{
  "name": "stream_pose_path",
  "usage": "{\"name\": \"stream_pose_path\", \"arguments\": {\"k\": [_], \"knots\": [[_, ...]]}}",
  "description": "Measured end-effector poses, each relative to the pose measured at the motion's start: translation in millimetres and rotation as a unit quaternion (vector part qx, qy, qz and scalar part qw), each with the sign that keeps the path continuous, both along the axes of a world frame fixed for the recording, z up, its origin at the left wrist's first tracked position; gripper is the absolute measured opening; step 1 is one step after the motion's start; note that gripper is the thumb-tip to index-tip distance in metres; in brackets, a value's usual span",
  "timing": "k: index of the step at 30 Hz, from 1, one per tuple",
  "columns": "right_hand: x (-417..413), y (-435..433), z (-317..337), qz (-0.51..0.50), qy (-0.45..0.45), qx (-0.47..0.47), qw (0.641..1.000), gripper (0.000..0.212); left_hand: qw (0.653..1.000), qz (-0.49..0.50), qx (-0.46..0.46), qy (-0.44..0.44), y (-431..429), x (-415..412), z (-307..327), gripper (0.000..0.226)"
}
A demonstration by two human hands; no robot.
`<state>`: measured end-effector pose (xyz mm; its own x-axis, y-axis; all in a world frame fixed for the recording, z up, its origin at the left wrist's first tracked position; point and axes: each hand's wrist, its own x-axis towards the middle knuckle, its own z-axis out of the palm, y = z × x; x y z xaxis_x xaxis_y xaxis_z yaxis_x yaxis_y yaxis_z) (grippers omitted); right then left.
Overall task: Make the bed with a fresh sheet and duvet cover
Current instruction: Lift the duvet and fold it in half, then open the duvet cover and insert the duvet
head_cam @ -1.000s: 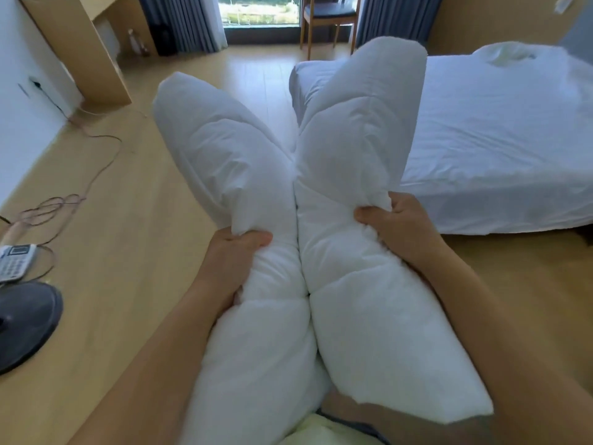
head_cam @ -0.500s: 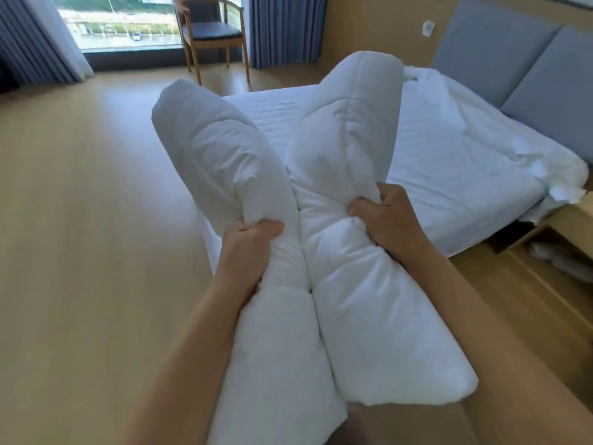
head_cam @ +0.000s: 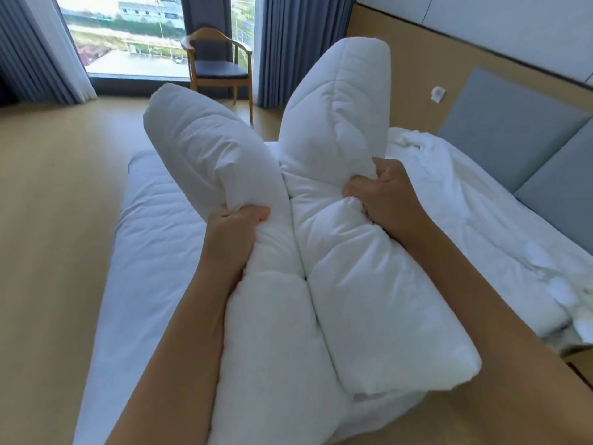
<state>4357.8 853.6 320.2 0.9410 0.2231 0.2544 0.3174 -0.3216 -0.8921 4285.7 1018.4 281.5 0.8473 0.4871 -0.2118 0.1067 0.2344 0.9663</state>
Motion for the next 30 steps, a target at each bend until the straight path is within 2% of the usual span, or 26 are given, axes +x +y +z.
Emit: {"name": "stream_pose_path", "arguments": {"k": [4,7,10,12,15,16,17,20,21,24,27,30], "knots": [[104,-14,12,0.005,-0.010,0.003,1.000,0.031,0.999,-0.007,0.022,-0.024,-16,103,14,0.022],[181,-19,16,0.005,-0.004,0.023,1.000,0.030,0.998,-0.016,0.049,-0.026,-14,181,22,0.014],[258,-26,4,0.006,0.015,0.049,0.999,0.035,0.995,-0.026,0.096,-0.018,-12,258,14,0.008],[307,-29,-16,0.008,0.038,0.049,0.998,0.029,0.993,-0.023,0.119,-0.014,-12,307,-1,0.007],[387,-31,-82,0.016,0.093,0.014,0.995,0.012,0.980,-0.010,0.193,0.042,-20,387,-65,0.019],[416,-30,-115,0.015,0.111,-0.022,0.993,0.006,0.969,0.001,0.236,0.078,-26,414,-99,0.027],[447,-27,-155,0.015,0.125,-0.072,0.989,0.009,0.954,0.016,0.275,0.117,-33,441,-139,0.039],[505,-26,-283,0.019,0.121,-0.285,0.950,0.023,0.870,0.016,0.406,0.280,-60,486,-260,0.068],[516,-29,-318,0.013,0.110,-0.314,0.943,0.025,0.854,0.027,0.439,0.277,-68,497,-296,0.069],[523,-47,-370,-0.031,0.067,-0.290,0.954,0.021,0.833,0.055,0.510,0.207,-88,515,-350,0.064],[533,-60,-389,-0.029,0.034,-0.267,0.963,0.027,0.825,0.071,0.535,0.171,-99,534,-363,0.060],[539,-52,-387,-0.055,-0.004,-0.266,0.962,0.041,0.818,0.091,0.543,0.168,-96,537,-355,0.057]]}}
